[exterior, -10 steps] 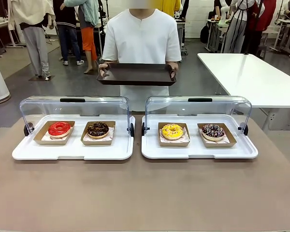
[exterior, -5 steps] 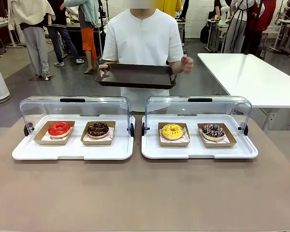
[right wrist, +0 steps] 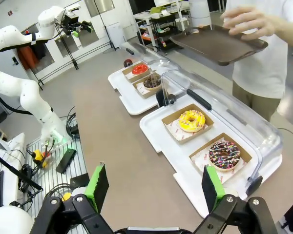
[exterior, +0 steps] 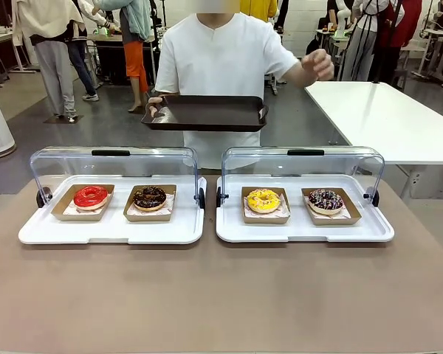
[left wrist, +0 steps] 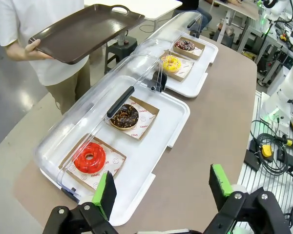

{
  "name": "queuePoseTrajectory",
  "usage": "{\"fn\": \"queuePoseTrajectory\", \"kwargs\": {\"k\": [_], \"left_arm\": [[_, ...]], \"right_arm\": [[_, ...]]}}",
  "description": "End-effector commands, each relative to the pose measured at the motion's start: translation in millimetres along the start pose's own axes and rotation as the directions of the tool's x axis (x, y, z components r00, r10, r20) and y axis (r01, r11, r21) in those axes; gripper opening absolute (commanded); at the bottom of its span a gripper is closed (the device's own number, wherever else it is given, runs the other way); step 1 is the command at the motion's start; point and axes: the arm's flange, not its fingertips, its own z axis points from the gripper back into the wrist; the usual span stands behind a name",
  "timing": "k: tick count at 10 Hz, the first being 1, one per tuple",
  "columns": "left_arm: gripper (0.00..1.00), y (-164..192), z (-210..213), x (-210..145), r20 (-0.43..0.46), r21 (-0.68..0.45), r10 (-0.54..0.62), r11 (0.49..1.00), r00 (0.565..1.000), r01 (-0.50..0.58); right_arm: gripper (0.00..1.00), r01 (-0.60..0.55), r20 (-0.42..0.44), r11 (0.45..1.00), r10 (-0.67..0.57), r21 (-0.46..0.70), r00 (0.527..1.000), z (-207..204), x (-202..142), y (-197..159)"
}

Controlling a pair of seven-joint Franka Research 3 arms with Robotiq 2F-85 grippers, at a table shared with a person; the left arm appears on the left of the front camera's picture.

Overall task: Provide the desired donut to the person.
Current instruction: Pick up and lift the Paper togo box containing the Donut pointed at by the person.

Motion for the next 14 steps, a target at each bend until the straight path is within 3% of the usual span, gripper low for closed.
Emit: {"fn": "queuePoseTrajectory", "kwargs": {"k": [1, 14], "left_arm": [[1.00, 1.8, 0.6, 2.4, 0.004, 0.003, -0.001, 1.000, 1.000, 0.001], [1.00, 1.8, 0.6, 2.4, 0.004, 0.003, -0.001, 1.000, 1.000, 0.001]], "right_arm": [[1.00, -0.004, 0.017, 1.000, 0.004, -0.001, 1.000, -0.5, 1.1, -2.1], [1.00, -0.004, 0.017, 1.000, 0.004, -0.001, 1.000, -0.5, 1.1, -2.1]]}}
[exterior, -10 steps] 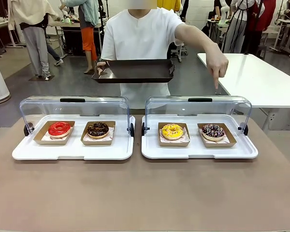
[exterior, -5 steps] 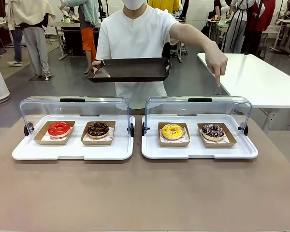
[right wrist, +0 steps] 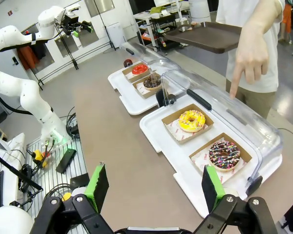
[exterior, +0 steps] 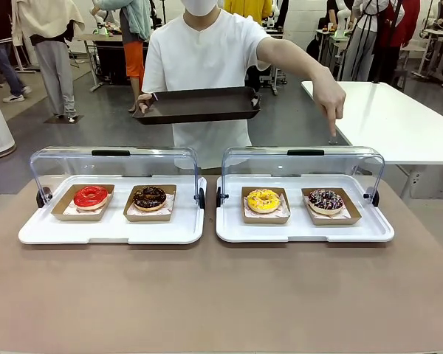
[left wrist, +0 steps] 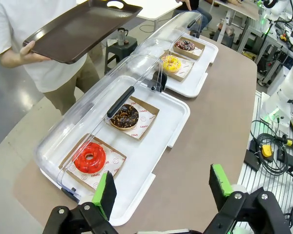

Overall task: Provide the desired donut to the person.
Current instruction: Pick up and lift the Paper togo box containing the Donut pointed at by the person.

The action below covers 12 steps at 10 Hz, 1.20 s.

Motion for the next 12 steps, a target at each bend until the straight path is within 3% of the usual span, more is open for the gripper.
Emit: {"fn": "queuePoseTrajectory", "kwargs": {"k": [1, 6, 7, 9, 11, 12], "left_arm": [[1.00, 2, 0, 2, 0.004, 0.003, -0.001, 1.000, 1.000, 0.001], [1.00, 2, 0, 2, 0.004, 0.003, -0.001, 1.000, 1.000, 0.001], [1.00, 2, 0, 2, 0.004, 0.003, -0.001, 1.000, 1.000, 0.001], [1.00, 2, 0, 2, 0.004, 0.003, -0.001, 1.000, 1.000, 0.001], [1.00, 2, 0, 2, 0.004, 0.003, -0.001, 1.000, 1.000, 0.001], [1.00, 2, 0, 2, 0.004, 0.003, -0.001, 1.000, 1.000, 0.001]], "right_arm": [[1.00, -0.004, 0.017, 1.000, 0.004, -0.001, 1.000, -1, 1, -2], [1.00, 0.000, 0.000, 1.000, 0.000, 0.000, 1.000, 0, 0, 0], [1.00, -0.073, -0.168, 0.996, 0.081, 0.055, 0.982, -17, 12, 2], [1.00, -0.113, -0.440, 0.988, 0.148, 0.104, 0.886, -58, 41, 0], [1.00, -0.177, -0.575, 0.975, 0.222, 0.133, 0.788, -105, 57, 3], [1.00, -0.249, -0.648, 0.952, 0.303, 0.176, 0.699, -132, 55, 6]]}}
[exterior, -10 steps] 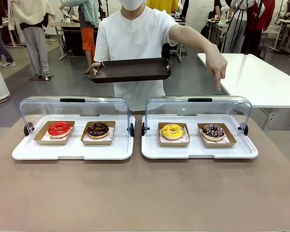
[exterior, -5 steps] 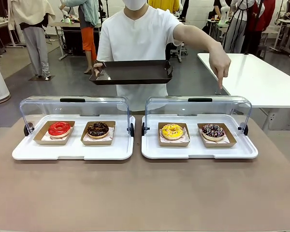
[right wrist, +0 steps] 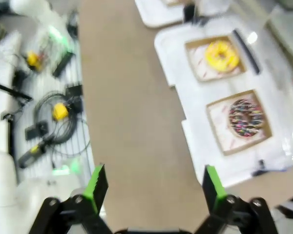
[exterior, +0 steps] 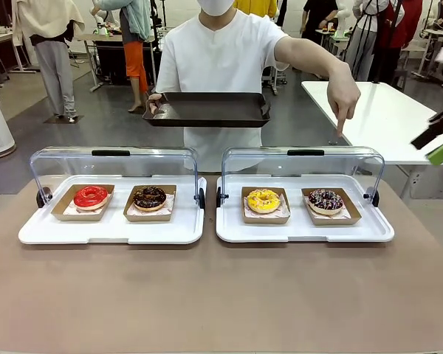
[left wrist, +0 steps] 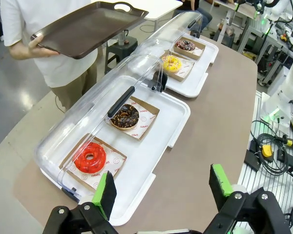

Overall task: Provide the desired donut to the person.
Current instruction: Pick up and lift the Paper togo box containing the Donut pointed at by the person.

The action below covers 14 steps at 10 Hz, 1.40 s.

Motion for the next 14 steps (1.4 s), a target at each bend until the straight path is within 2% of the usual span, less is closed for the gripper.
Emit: {"fn": "queuePoseTrajectory", "kwargs": {"k": [1, 3, 4, 6, 7, 8, 14], "left_arm": [[1.00, 1, 0, 2, 0.003, 0.002, -0.001, 1.000, 1.000, 0.001], [1.00, 1, 0, 2, 0.003, 0.002, -0.001, 1.000, 1.000, 0.001], [1.00, 1, 0, 2, 0.003, 0.002, -0.001, 1.000, 1.000, 0.001], [1.00, 1, 0, 2, 0.003, 0.002, -0.001, 1.000, 1.000, 0.001], [1.00, 1, 0, 2, 0.003, 0.002, -0.001, 1.000, 1.000, 0.001], [1.00, 1, 0, 2, 0.003, 0.002, -0.001, 1.000, 1.000, 0.001], [1.00, 1, 0, 2, 0.003, 0.002, -0.001, 1.000, 1.000, 0.001]], "right_arm": [[1.00, -0.166, -0.205, 0.984, 0.150, -0.062, 0.967, -45, 12, -9], [1.00, -0.248, -0.392, 0.965, 0.197, -0.084, 0.899, -96, 14, -14], [1.00, -0.281, -0.441, 0.957, 0.222, -0.072, 0.870, -116, 12, -14], [1.00, -0.347, -0.456, 0.934, 0.271, -0.090, 0.848, -135, 8, -11], [1.00, -0.345, -0.432, 0.935, 0.276, -0.088, 0.859, -136, 5, -11], [1.00, -0.335, -0.447, 0.941, 0.278, -0.053, 0.851, -134, 14, -13], [1.00, -0.335, -0.447, 0.941, 0.278, -0.053, 0.851, -134, 14, -13]]}}
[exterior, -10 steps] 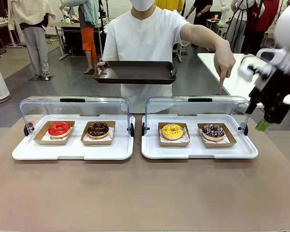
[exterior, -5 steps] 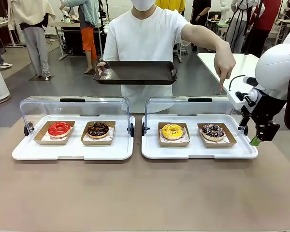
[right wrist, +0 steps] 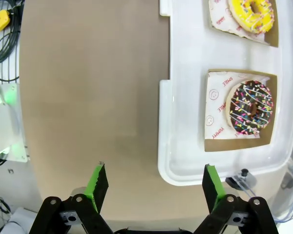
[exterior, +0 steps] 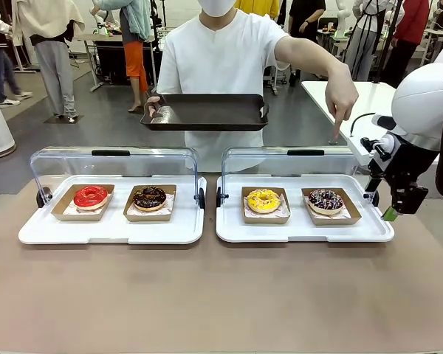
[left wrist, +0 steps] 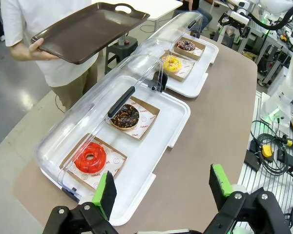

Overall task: Provide the desired donut to the person.
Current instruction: Pick up and lift the Paper togo box containing the Donut pointed at by the person.

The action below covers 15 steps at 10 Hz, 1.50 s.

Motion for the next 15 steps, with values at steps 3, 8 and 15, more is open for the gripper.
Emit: {"fn": "queuePoseTrajectory", "kwargs": {"k": [3, 8, 15], "left_arm": [[1.00, 1, 0, 2, 0.003, 0.002, -0.001, 1.000, 1.000, 0.001], [1.00, 1, 0, 2, 0.003, 0.002, -0.001, 1.000, 1.000, 0.001], [1.00, 1, 0, 2, 0.003, 0.002, -0.001, 1.000, 1.000, 0.001]], "right_arm": [[1.00, 0.020, -0.009, 1.000, -0.020, 0.017, 1.000, -14, 6, -10], [1.00, 0.039, -0.033, 0.996, -0.036, 0.080, 0.999, -71, 9, -48], [1.00, 0.031, -0.029, 0.993, -0.028, 0.110, 0.999, -84, 7, -47]]}}
